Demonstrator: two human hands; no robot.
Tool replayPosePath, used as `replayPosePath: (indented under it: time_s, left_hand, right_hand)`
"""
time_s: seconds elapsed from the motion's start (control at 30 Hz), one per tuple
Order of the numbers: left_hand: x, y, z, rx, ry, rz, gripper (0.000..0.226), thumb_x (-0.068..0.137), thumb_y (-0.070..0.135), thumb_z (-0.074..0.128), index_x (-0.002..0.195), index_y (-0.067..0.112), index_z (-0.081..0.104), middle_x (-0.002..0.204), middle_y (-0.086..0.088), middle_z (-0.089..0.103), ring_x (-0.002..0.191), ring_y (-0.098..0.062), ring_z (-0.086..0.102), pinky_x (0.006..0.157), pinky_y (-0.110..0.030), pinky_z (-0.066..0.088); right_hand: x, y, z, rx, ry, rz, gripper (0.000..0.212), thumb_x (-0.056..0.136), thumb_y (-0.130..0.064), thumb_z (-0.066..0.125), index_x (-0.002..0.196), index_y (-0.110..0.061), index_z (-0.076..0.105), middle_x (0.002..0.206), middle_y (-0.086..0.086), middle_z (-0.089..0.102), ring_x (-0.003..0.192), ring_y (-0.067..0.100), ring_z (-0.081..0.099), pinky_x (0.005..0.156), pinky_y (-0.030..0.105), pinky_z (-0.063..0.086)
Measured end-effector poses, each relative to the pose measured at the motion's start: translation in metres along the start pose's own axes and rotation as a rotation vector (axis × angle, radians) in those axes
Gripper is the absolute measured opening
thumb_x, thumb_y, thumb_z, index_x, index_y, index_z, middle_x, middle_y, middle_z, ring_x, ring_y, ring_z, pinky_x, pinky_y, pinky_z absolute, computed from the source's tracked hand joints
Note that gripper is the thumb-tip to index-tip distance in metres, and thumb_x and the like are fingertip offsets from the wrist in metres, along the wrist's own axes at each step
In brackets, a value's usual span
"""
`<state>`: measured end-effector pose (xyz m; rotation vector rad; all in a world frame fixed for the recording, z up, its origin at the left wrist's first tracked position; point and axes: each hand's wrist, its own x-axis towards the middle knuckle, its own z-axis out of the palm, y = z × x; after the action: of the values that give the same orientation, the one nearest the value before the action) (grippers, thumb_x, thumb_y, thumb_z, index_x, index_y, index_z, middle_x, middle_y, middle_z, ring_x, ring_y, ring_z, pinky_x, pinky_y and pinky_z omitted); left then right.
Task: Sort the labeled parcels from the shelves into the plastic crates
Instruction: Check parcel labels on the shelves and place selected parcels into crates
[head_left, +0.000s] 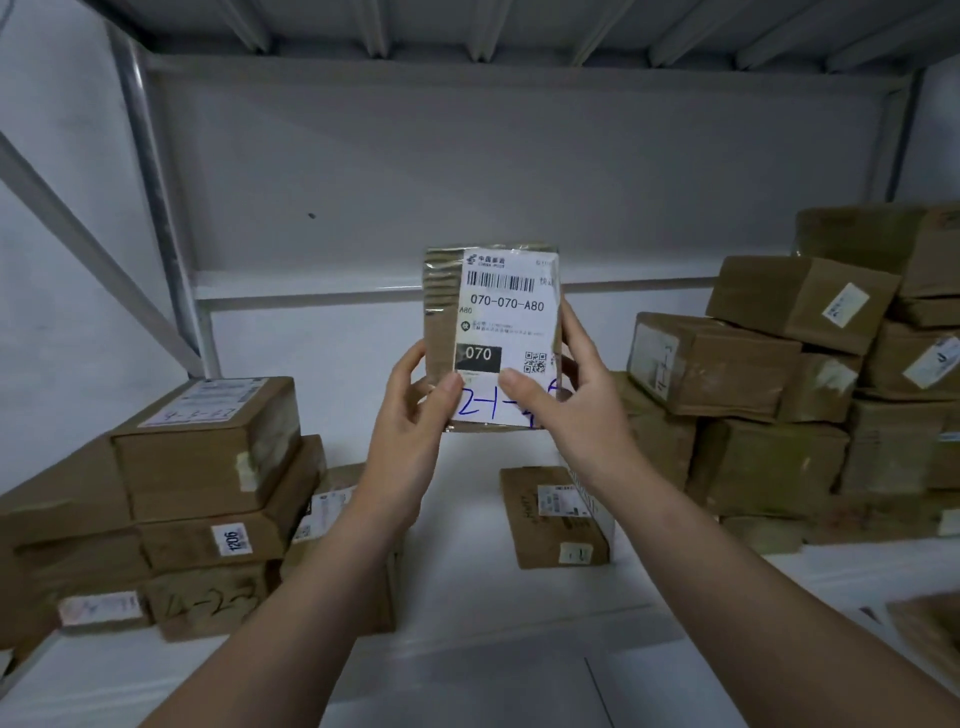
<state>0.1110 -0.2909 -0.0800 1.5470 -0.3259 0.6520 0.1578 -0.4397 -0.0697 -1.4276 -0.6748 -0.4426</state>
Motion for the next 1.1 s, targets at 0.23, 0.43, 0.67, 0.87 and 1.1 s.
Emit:
replayPosePath:
  time_s: [0.23,0.43,0.67,0.87,1.1]
  left_hand:
    - [-0.007,-0.021,-0.011,-0.021,0.020,-0.011,0.062,0.085,0.039,0.052,0.142,0.022,0.037,0.116,0.002,0.067,0.104,-0.011,0.066,0.085,-0.022,0.053]
    - [-0.012,-0.028,-0.021,0.030,0.039,0.013,0.052,0.091,0.036,0.045,0.140,0.018,0.042,0.119,0.002,0.065,0.106,-0.004,0.063,0.084,-0.015,0.050]
    - [-0.033,-0.037,-0.044,0.418,0.175,0.140,0.067,0.091,0.018,0.059,0.142,0.039,0.021,0.137,0.004,0.021,0.110,0.026,0.036,0.086,0.004,0.034]
    - [-0.049,-0.043,-0.091,0.999,0.063,0.260,0.049,0.088,0.008,0.065,0.133,0.023,0.054,0.156,-0.009,0.016,0.132,-0.005,0.031,0.107,-0.029,0.035]
    - [-0.042,-0.050,-0.125,1.212,0.025,0.228,0.036,0.094,0.010,0.056,0.130,0.009,0.056,0.134,-0.015,0.052,0.114,-0.037,0.054,0.091,-0.046,0.048]
  right_hand:
    - [-0.012,0.007,0.008,0.062,-0.006,0.060,0.070,0.086,-0.015,0.070,0.141,-0.043,0.036,0.131,-0.017,0.057,0.126,0.008,0.051,0.096,0.046,0.051]
    - [-0.018,0.010,0.023,0.083,-0.001,0.069,0.070,0.087,-0.011,0.068,0.145,-0.033,0.035,0.130,-0.017,0.057,0.124,0.002,0.051,0.097,0.043,0.052]
    - [-0.029,0.031,0.057,0.042,0.058,0.155,0.056,0.090,-0.020,0.065,0.131,-0.041,0.032,0.133,-0.007,0.049,0.113,0.008,0.058,0.089,0.032,0.055]
    - [-0.030,0.047,0.087,-0.005,-0.017,0.315,0.039,0.093,-0.025,0.061,0.121,-0.034,0.036,0.120,-0.003,0.052,0.086,0.009,0.066,0.075,0.026,0.057]
    - [-0.055,0.072,0.119,-0.199,-0.160,0.165,0.055,0.079,-0.015,0.066,0.129,-0.026,0.048,0.127,-0.003,0.054,0.115,0.006,0.053,0.093,0.027,0.051]
